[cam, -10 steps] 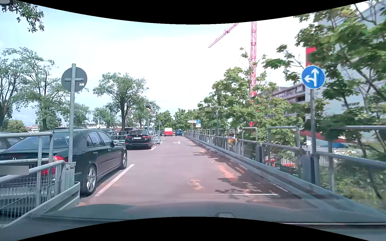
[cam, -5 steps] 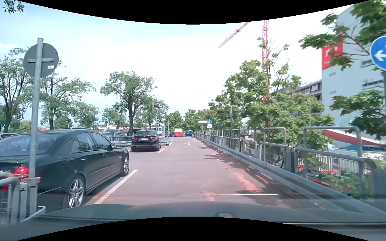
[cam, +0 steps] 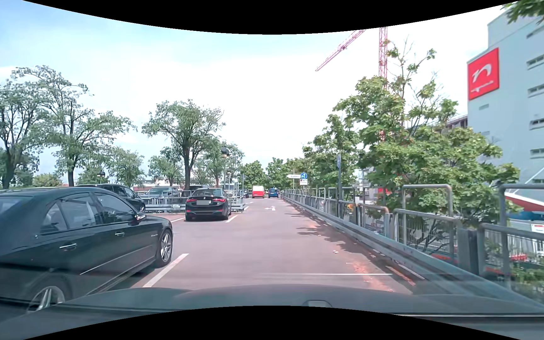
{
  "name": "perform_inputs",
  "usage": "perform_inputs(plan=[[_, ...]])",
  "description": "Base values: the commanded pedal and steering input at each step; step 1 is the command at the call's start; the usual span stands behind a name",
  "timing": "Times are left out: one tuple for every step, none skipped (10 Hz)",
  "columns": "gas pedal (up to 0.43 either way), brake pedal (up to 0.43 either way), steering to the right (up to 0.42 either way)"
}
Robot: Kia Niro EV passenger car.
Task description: Follow the waypoints while adhering to traffic rules and regulations
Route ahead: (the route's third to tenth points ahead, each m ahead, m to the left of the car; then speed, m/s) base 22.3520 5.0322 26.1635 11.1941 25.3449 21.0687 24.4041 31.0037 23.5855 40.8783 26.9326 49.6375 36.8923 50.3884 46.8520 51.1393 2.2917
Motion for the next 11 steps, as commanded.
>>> perform_inputs(plan=[[0.02,0.0,-0.064],[0.02,0.0,-0.057],[0.028,0.0,-0.055],[0.028,0.0,-0.053],[0.028,0.0,-0.044],[0.028,0.0,-0.035],[0.028,0.0,-0.031],[0.028,0.0,-0.034],[0.028,0.0,-0.035],[0.028,0.0,-0.035],[0.028,0.0,-0.035]])
